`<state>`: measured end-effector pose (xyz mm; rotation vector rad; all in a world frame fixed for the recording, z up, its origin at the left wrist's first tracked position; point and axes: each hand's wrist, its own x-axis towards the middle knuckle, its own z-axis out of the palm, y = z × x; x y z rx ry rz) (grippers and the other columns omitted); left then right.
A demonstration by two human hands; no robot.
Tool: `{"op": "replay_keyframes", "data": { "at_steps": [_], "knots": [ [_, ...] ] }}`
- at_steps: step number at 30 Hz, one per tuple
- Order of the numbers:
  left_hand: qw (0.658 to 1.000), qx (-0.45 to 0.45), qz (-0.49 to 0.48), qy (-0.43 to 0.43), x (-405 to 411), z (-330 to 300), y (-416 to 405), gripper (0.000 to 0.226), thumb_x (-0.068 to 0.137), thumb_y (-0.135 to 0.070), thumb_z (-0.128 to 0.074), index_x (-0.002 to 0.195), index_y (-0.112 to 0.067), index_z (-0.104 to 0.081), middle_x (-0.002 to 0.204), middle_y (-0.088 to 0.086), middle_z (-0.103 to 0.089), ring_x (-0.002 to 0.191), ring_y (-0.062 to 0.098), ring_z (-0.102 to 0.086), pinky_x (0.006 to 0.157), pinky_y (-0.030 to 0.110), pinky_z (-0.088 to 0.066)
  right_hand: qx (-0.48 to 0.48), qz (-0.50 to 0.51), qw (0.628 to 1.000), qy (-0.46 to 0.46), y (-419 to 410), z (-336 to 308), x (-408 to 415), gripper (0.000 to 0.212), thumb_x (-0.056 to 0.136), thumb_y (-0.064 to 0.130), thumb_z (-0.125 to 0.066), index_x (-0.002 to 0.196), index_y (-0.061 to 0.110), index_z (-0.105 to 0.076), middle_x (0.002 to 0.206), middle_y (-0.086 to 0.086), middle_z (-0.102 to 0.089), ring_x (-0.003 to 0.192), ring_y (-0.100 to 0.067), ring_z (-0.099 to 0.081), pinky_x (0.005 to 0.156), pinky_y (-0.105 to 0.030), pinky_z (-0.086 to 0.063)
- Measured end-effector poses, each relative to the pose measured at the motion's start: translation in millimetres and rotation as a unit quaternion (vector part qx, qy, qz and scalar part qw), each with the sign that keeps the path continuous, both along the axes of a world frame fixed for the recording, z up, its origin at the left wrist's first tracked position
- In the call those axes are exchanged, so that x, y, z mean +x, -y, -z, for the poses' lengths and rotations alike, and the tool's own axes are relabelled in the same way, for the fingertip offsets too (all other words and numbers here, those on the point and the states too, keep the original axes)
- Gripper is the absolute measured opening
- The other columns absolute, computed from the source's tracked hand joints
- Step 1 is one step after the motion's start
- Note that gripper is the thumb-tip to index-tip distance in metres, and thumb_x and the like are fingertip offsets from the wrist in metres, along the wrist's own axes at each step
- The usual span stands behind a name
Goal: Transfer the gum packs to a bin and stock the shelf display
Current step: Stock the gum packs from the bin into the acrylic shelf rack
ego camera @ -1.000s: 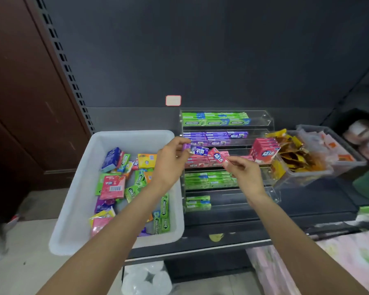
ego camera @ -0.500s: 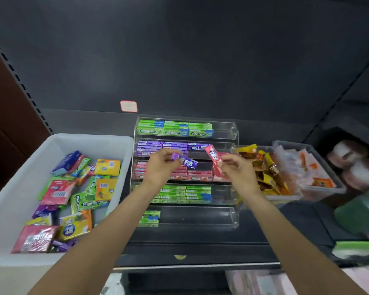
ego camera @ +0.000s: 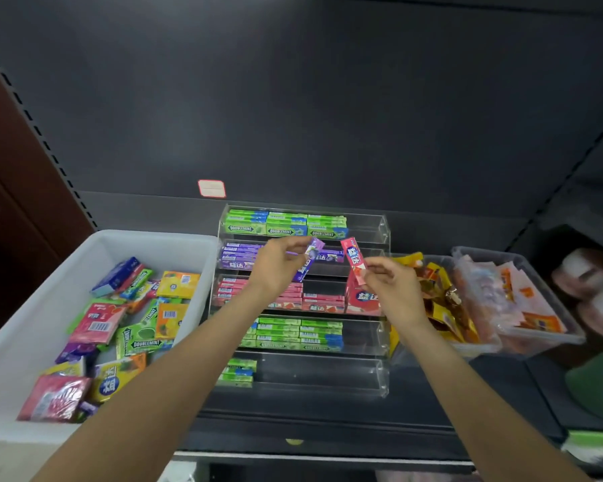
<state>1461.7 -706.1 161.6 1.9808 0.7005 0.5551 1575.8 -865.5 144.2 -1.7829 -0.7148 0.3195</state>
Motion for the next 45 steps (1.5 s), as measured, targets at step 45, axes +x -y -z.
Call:
{"op": "replay_keyframes", "data": {
  "at_steps": [45],
  "knots": [
    [0.983, 0.167, 0.077, 0.01, 16, 16, -1, 0.015, 0.087, -0.014, -0.064, 0.1, -0.014, -0.072, 0.092, 0.0, -0.063, 0.084, 0.013, -0.059, 0.074, 0.016, -0.044, -0.144, -0.071, 0.963, 0.217, -9, -5, 22, 0.036, 0.086, 0.014, -0.065, 0.121, 0.018, -0.061, 0.117, -0.001, -0.058, 0.11, -0.012, -0.054, 0.095, -0.031, -0.048]
  ]
}}
